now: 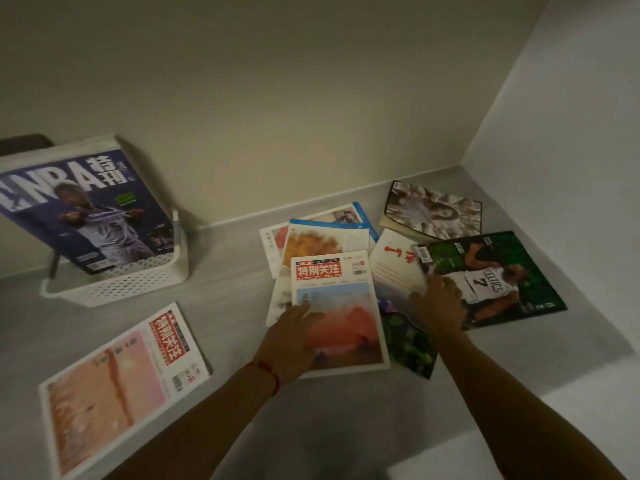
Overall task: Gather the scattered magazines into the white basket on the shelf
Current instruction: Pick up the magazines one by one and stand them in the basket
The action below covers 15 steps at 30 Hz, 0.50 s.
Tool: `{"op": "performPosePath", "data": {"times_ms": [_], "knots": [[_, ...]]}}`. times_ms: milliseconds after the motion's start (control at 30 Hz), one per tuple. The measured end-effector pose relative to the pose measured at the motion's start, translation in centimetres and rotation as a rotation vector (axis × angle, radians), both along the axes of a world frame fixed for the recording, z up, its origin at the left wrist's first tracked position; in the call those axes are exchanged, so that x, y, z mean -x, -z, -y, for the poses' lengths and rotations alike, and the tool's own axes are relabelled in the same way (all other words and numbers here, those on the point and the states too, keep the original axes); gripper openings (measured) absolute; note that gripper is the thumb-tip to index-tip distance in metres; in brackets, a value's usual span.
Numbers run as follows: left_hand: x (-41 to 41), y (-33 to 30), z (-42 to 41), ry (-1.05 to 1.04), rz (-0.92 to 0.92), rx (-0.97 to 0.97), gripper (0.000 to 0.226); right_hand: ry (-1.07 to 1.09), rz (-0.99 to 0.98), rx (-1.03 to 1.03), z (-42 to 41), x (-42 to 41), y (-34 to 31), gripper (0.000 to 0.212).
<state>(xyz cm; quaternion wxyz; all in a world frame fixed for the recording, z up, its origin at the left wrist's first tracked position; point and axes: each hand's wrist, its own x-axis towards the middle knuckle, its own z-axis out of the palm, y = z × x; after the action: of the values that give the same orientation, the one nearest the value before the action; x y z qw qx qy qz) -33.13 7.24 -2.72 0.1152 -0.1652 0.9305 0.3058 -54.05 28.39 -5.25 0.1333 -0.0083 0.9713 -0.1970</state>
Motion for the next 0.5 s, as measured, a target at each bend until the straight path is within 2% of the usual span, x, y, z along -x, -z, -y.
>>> {"op": "performPosePath", "data": {"times_ms": [67, 133, 267, 333, 400, 500], "knots": [[1.2, 0.6, -1.5, 0.067, 0.024, 0.044, 0.065, -0.013, 0.047, -0.171, -3.0, 1.2, 1.3, 0.07], [2.1, 1.3, -2.7, 0.093, 0.038, 0.059, 0.066, -0.054, 0.093, -0.213, -5.4, 1.9, 2.3, 0.077], [2.9, 2.5, -4.0, 0.022, 0.142, -0.058, 0.064, -0.193, 0.07, -0.312, -6.8, 1.5, 2.6, 0.076], [2.8, 2.9, -4.3, 0.012, 0.167, -0.017, 0.059, -0.26, 0.069, -0.392, -6.6, 1.2, 2.1, 0.077], [2.7, 3.1, -4.6, 0.034, 0.125, 0.045, 0.05, -0.319, 0.062, -0.456, -6.6, 0.5, 1.5, 0.073], [2.9, 2.4, -6.3, 0.051, -0.1, 0.019, 0.032, -0.55, -0.065, -0.584, -6.3, -0.9, 0.1, 0.063]]}}
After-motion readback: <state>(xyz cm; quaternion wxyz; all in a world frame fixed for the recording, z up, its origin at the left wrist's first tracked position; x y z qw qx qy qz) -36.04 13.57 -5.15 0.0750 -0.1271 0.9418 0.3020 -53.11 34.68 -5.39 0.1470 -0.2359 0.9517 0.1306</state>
